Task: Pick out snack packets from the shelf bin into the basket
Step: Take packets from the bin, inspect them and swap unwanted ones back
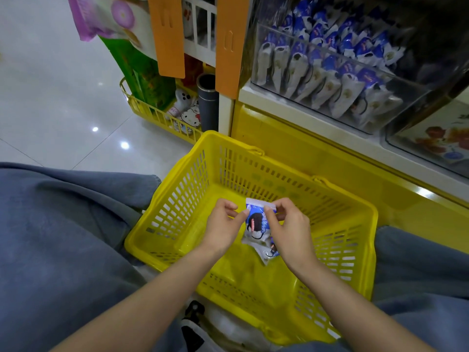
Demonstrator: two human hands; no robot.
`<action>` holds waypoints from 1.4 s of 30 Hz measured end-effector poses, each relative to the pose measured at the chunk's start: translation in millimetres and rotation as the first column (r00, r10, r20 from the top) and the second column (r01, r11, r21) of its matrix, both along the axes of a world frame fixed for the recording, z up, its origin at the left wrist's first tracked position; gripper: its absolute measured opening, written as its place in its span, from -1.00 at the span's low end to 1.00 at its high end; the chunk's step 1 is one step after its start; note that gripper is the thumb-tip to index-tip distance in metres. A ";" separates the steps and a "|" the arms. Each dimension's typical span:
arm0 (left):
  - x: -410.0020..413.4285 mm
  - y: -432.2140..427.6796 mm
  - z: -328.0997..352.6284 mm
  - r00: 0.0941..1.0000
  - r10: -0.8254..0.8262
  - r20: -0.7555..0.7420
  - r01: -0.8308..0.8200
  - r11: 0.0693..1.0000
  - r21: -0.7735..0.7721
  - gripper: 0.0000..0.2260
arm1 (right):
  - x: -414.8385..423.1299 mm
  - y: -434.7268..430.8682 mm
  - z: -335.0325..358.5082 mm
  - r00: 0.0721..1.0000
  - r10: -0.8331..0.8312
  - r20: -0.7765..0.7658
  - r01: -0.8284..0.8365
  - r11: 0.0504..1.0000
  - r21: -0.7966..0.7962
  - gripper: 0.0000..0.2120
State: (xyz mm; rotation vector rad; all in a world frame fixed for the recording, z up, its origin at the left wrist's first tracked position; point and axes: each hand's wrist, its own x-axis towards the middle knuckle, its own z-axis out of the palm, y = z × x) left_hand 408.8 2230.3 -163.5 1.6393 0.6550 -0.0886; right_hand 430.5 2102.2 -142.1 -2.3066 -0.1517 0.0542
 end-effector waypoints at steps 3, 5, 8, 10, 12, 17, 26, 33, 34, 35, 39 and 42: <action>1.8 -2.1 4.8 0.990 -0.073 -0.123 0.058 0.990 -0.126 -0.83 | 0.2 -4.3 4.8 0.999 0.015 0.047 -0.018 0.998 0.056 -0.88; 4.6 -5.5 10.5 0.974 -0.107 -0.199 0.003 0.887 -0.461 -0.64 | -3.6 -8.3 7.0 0.989 0.129 0.075 -0.132 0.991 0.038 -0.93; 8.0 -9.3 12.4 0.982 -0.115 -0.147 -0.022 0.711 -0.703 -0.63 | -12.2 -17.9 8.7 0.941 0.330 0.075 -0.322 0.942 -0.094 -0.99; 8.6 -16.0 11.9 0.992 -0.098 -0.084 0.011 0.711 -0.703 -0.81 | -14.9 -25.4 9.0 0.915 0.395 0.089 -0.371 0.906 -0.202 -0.94; 9.0 -23.9 10.6 0.996 -0.052 -0.072 -0.009 0.747 -0.665 -0.83 | -18.2 -33.7 8.2 0.910 0.392 0.133 -0.358 0.907 -0.220 -0.91; 9.8 -45.2 12.9 0.995 -0.101 -0.014 0.068 0.765 -0.641 -0.81 | -28.7 -49.0 4.2 0.976 -0.178 -0.128 0.203 0.954 0.221 -0.86; 8.0 -87.6 20.6 0.946 -0.323 0.034 0.302 0.838 -0.454 -0.98 | -28.2 -85.4 12.6 0.834 -0.188 -0.519 0.463 0.751 0.471 -0.81; 12.3 -94.2 23.0 0.670 -0.704 0.235 0.707 0.702 0.087 -0.50 | -23.3 -120.5 27.0 0.729 -0.184 -0.659 0.509 0.790 0.342 -0.88; 12.4 -94.7 24.2 0.596 -0.763 0.250 0.749 0.641 0.171 -0.52 | -23.8 -125.6 27.3 0.719 -0.173 -0.673 0.508 0.792 0.339 -0.85; 11.9 -95.8 25.3 0.534 -0.804 0.260 0.778 0.588 0.222 -0.55 | -24.6 -130.3 27.4 0.710 -0.161 -0.686 0.507 0.793 0.338 -0.81; 9.4 -101.9 28.5 0.425 -0.869 0.254 0.785 0.494 0.374 -0.63 | -33.3 -141.0 25.4 0.679 -0.082 -0.729 0.513 0.763 0.393 -0.67; 8.0 -104.2 25.1 0.527 -0.830 0.182 0.678 0.540 0.499 -0.68 | -39.2 -142.8 23.2 0.684 -0.018 -0.730 0.564 0.648 0.512 -0.63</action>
